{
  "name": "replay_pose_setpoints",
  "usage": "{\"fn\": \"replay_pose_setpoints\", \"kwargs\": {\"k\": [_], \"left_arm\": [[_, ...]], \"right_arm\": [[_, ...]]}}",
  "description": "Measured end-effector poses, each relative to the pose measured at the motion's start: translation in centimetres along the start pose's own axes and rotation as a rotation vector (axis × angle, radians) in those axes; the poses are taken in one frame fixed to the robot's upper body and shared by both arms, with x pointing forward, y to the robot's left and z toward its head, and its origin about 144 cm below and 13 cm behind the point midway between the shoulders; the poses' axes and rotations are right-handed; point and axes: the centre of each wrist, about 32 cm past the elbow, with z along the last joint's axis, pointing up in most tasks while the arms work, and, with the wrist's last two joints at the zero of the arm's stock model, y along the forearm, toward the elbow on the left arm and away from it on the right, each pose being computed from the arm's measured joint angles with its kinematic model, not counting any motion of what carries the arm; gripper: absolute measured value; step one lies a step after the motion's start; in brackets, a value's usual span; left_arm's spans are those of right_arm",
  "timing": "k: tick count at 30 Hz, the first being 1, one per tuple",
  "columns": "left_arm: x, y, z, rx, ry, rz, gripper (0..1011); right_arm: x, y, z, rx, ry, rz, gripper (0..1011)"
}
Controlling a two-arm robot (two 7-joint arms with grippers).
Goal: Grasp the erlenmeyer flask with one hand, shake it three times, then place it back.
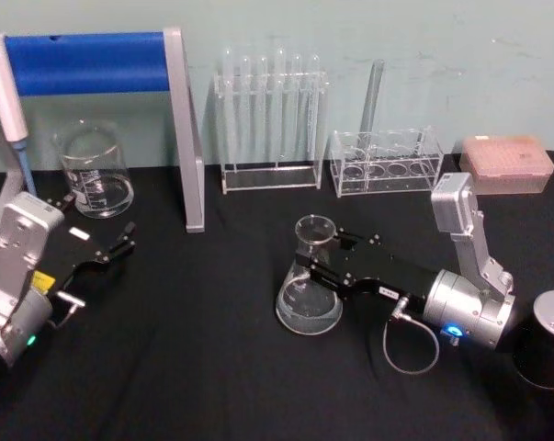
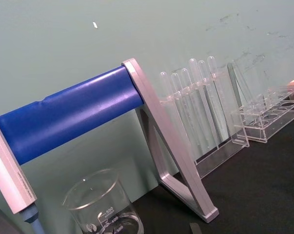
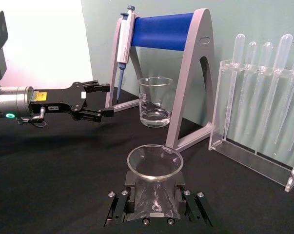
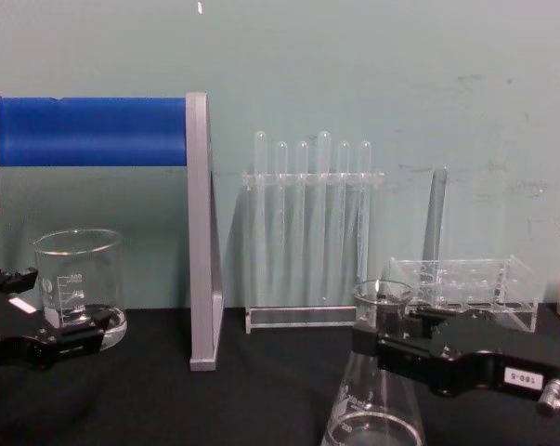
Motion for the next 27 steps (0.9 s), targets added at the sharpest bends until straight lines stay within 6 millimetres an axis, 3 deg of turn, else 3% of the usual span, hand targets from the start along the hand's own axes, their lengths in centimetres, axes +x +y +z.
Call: {"fn": "replay_pose_setpoints", "kwargs": {"k": [27], "left_arm": [[0.0, 0.0, 0.0, 0.0, 0.0, 0.0, 1001]], "right_arm": [[-0.06, -0.01, -0.03, -0.001, 0.0, -0.002, 449]]}}
